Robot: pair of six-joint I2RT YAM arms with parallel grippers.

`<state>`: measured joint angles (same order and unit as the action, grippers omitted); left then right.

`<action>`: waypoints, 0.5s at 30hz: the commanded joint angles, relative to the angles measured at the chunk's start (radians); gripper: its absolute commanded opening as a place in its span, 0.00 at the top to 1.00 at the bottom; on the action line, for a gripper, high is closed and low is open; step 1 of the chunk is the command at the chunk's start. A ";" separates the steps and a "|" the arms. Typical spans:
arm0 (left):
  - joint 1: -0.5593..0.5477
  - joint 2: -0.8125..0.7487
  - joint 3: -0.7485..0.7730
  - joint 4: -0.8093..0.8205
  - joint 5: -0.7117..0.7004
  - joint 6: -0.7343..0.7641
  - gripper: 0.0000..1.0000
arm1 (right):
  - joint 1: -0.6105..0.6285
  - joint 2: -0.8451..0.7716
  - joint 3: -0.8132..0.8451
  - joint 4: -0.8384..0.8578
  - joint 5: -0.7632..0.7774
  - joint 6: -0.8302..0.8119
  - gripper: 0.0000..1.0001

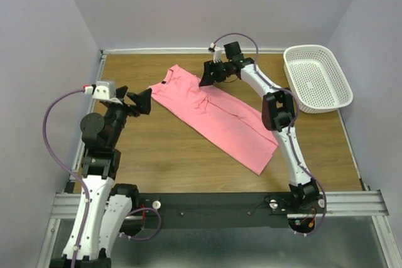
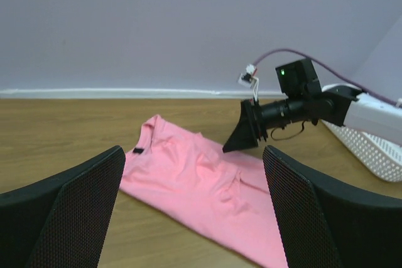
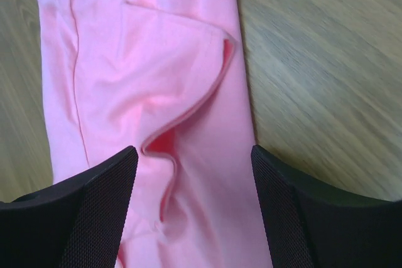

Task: Fold and stack the t-shirts
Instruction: Fold the tshirt

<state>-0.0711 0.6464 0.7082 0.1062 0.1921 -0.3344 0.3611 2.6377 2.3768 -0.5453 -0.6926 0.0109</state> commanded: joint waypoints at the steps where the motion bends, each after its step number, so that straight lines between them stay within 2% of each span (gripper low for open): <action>1: 0.007 -0.114 -0.038 -0.155 0.001 0.067 0.02 | 0.029 0.028 0.039 0.154 0.129 0.264 0.18; 4: 0.007 -0.172 -0.052 -0.145 -0.008 0.058 0.02 | 0.045 0.068 0.058 0.194 0.177 0.291 0.18; 7: 0.007 -0.159 -0.050 -0.146 -0.002 0.060 0.02 | 0.052 0.094 0.076 0.194 0.191 0.291 0.20; 11: 0.007 -0.143 -0.044 -0.149 0.007 0.060 0.01 | 0.055 0.116 0.075 0.203 0.281 0.218 0.21; 13: 0.007 -0.145 -0.047 -0.146 0.012 0.057 0.01 | 0.055 0.126 0.076 0.205 0.275 0.204 0.21; 15: 0.007 -0.149 -0.049 -0.146 0.009 0.057 0.02 | 0.055 0.136 0.068 0.206 0.211 0.207 0.27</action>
<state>-0.0711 0.5060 0.6601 -0.0322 0.1921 -0.2909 0.4110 2.7140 2.4271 -0.3515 -0.4892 0.2344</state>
